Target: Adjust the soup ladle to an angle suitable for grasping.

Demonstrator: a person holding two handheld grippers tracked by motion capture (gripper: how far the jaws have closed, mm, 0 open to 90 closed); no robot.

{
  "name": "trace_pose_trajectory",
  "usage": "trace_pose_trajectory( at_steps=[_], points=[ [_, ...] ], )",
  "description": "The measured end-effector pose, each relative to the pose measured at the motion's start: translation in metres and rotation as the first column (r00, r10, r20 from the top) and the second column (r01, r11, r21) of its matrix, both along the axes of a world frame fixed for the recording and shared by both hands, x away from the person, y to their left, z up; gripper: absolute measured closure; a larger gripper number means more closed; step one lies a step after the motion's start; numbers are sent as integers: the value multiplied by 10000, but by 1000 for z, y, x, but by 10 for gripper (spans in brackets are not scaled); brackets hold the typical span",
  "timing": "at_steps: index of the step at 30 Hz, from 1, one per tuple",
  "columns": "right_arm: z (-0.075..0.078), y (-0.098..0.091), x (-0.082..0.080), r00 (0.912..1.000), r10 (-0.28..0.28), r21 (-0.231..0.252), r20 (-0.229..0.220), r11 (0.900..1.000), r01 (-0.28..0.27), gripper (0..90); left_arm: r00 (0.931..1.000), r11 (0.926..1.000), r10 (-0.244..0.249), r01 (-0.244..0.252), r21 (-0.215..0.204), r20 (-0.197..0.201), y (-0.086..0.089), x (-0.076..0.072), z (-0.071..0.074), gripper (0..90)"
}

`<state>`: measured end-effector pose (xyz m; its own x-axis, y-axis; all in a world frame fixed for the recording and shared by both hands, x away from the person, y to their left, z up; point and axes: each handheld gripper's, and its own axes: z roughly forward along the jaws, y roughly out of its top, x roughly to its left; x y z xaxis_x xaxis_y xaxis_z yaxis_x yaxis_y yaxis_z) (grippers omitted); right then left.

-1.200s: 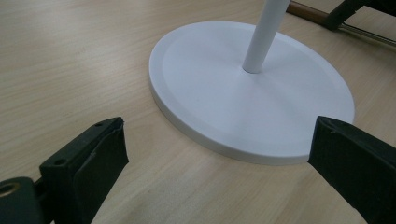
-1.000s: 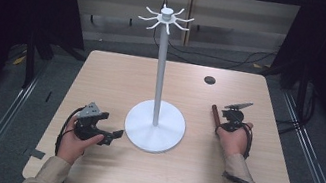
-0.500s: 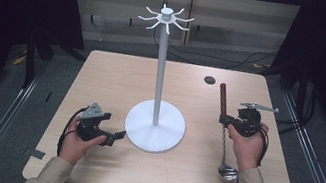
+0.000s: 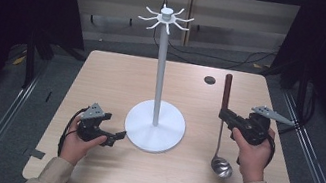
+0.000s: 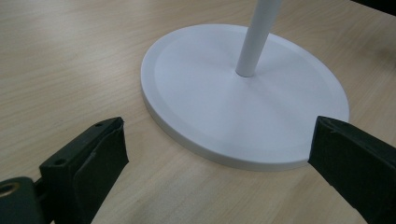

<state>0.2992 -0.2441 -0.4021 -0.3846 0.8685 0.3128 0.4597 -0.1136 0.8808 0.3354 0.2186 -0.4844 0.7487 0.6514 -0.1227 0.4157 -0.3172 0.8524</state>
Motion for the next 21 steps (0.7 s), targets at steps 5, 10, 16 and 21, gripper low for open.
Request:
trace_pose_trajectory(
  at_steps=[5, 10, 16, 21],
  points=[
    [10, 3, -3, 9987, 128, 163, 503, 9998, -137, 752, 10000, 10000, -38, 38, 41, -13, 1, 0, 0, 40],
    [18, 8, -5, 9953, 264, 132, 936, 9995, -278, 752, 10000, 10000, -47, 47, 45, -31, 1, 0, 0, 40],
    [26, 18, -6, 9886, 539, 119, 1407, 9984, -561, 751, 10000, 10000, -11, 11, 75, -11, 2, 0, 0, 40],
    [32, 23, -5, 9845, 656, 265, 1624, 9971, -708, 751, 10000, 10000, 16, -16, 41, -41, 1, 0, -1, 40]
  ],
)
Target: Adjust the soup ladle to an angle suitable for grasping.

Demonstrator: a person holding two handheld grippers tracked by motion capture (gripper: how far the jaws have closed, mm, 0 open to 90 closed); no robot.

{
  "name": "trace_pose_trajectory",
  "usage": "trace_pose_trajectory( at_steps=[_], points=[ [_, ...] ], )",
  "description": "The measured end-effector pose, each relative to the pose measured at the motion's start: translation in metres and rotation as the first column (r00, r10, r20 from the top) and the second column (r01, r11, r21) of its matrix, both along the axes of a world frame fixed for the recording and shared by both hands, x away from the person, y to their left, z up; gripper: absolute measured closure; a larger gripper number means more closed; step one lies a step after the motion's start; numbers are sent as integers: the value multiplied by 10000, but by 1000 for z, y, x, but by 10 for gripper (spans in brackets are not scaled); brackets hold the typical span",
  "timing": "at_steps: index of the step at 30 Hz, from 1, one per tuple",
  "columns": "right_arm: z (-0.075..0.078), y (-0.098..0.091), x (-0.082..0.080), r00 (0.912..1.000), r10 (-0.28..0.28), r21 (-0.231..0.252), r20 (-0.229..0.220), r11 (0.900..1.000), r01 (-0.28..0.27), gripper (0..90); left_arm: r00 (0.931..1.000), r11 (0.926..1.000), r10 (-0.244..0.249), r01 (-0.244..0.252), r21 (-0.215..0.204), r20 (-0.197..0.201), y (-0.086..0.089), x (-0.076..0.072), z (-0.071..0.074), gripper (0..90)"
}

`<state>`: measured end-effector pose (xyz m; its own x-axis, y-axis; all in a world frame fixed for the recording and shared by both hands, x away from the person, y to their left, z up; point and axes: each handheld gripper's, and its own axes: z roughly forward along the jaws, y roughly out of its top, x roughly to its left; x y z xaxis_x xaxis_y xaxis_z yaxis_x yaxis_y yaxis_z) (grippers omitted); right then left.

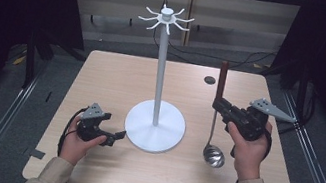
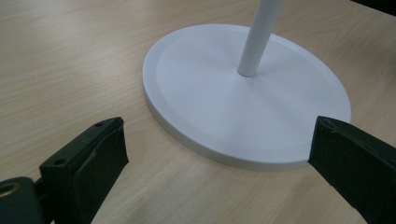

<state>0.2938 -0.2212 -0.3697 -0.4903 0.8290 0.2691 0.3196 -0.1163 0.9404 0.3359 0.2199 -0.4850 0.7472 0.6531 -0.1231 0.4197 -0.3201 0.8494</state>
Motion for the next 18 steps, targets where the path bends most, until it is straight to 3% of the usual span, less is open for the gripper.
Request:
trace_pose_trajectory(
  at_steps=[18],
  points=[
    [17, 21, 2, 9984, 346, -164, 447, 9993, -339, 751, 10000, 10000, -6, 6, -45, -12, 1, -1, 0, 40]
  ],
)
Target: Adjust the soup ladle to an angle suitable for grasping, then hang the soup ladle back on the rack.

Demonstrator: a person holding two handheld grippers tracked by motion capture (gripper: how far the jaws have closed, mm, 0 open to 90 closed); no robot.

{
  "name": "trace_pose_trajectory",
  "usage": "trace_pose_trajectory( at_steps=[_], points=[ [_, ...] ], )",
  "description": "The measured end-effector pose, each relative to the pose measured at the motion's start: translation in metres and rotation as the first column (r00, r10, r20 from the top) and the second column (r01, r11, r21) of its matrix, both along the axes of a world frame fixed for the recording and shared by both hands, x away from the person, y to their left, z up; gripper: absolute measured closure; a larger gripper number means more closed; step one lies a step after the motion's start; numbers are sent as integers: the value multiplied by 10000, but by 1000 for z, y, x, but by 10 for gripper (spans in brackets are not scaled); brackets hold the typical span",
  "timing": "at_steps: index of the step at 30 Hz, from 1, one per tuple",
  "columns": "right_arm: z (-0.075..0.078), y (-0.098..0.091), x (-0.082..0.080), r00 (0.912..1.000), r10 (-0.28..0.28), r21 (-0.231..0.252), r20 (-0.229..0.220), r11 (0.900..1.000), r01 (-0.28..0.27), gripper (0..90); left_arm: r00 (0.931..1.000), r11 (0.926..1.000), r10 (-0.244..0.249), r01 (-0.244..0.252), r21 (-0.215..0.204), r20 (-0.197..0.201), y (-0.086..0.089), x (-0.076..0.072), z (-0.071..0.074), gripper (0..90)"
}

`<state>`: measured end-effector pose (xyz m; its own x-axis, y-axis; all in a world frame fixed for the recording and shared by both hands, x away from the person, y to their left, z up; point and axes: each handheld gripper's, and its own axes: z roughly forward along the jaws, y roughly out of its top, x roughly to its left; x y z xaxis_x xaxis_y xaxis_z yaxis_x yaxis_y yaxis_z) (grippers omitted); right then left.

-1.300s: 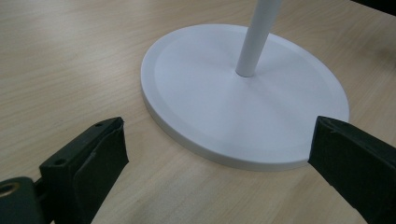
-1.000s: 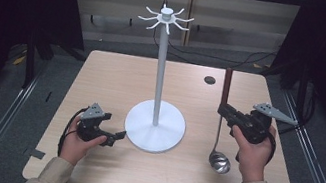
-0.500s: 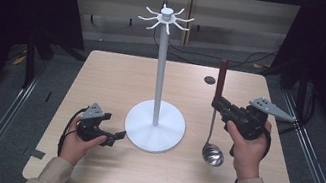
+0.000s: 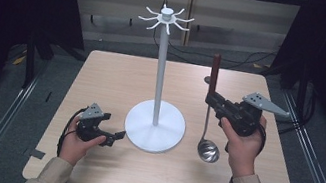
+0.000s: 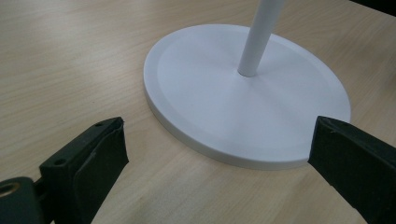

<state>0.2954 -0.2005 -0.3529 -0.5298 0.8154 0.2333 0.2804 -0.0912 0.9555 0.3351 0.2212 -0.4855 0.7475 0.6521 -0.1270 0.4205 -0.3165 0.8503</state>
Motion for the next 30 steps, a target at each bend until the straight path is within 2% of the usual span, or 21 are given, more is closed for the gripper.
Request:
trace_pose_trajectory(
  at_steps=[15, 30],
  points=[
    [12, 18, 2, 9989, 342, -62, 326, 9994, -340, 750, 10000, 10000, 87, -87, -38, 48, 4, 0, 2, 40],
    [23, 26, 2, 9967, 594, -17, 553, 9982, -594, 751, 10000, 10000, 38, -38, -22, 13, 3, 0, 1, 40]
  ],
)
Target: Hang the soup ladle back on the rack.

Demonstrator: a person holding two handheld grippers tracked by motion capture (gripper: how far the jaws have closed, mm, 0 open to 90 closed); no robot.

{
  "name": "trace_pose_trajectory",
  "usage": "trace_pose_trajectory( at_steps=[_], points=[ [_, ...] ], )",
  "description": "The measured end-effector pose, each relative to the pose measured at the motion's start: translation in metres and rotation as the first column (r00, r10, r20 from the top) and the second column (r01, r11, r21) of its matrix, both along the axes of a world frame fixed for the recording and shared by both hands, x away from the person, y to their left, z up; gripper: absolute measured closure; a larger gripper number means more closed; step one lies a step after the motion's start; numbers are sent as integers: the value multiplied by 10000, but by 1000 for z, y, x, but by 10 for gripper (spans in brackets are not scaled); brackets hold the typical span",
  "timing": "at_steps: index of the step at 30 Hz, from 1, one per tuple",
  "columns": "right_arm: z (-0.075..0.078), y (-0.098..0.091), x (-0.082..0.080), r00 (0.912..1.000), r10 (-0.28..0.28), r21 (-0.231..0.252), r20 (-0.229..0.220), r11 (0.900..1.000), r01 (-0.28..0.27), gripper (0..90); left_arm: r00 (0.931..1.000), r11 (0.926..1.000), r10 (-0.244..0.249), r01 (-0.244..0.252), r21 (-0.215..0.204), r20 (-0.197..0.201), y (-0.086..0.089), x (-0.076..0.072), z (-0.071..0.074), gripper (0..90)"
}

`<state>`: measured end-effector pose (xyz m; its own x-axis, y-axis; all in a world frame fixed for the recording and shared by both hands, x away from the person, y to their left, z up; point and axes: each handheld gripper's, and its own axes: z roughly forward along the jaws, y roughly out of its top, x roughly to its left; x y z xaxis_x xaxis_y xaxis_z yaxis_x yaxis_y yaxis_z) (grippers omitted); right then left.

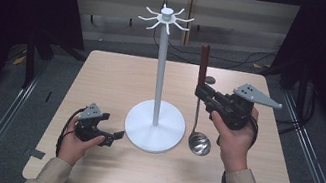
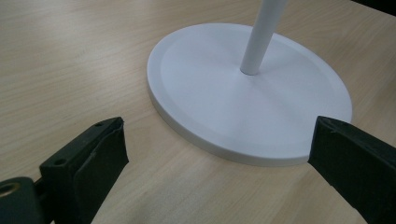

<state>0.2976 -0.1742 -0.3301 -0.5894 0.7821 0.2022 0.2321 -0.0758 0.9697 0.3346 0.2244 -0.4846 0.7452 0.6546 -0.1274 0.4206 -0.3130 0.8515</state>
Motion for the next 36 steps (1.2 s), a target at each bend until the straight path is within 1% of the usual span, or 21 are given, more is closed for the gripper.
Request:
trace_pose_trajectory(
  at_steps=[3, 6, 12, 13, 18, 23, 28, 33, 36],
  points=[
    [2, 2, 0, 10000, 70, 1, 0, 10000, -70, 750, 10000, 10000, 58, -58, -19, -27, 0, 0, -1, 40],
    [5, 3, 0, 9999, 118, -13, 67, 9999, -118, 751, 10000, 10000, -10, 10, 55, -21, 0, 0, -1, 40],
    [10, 7, 1, 9998, 148, -98, 139, 9998, -147, 750, 10000, 10000, 21, -21, 4, 5, 1, 0, 0, 40],
    [11, 7, 1, 9998, 142, -39, 133, 9999, -142, 751, 10000, 10000, 23, -23, 2, -34, 0, 0, 0, 40],
    [14, 10, 1, 9997, 176, -66, 187, 9998, -175, 750, 10000, 10000, 14, -14, -18, -13, 0, 0, 0, 40],
    [21, 15, 1, 9988, 268, -3, 402, 9996, -268, 750, 10000, 10000, 14, -14, -16, -19, 0, 0, 0, 40],
    [29, 19, 2, 9981, 220, 47, 583, 9997, -223, 750, 10000, 10000, -6, 6, 13, -6, 0, 0, 0, 40],
    [35, 20, 1, 9969, 210, 49, 754, 9998, -215, 751, 10000, 10000, 37, -37, -47, 6, 1, 0, 0, 40],
    [38, 20, 0, 9964, 273, 140, 806, 9995, -285, 751, 10000, 10000, 27, -27, -17, 29, 1, 0, 0, 40]
  ],
)
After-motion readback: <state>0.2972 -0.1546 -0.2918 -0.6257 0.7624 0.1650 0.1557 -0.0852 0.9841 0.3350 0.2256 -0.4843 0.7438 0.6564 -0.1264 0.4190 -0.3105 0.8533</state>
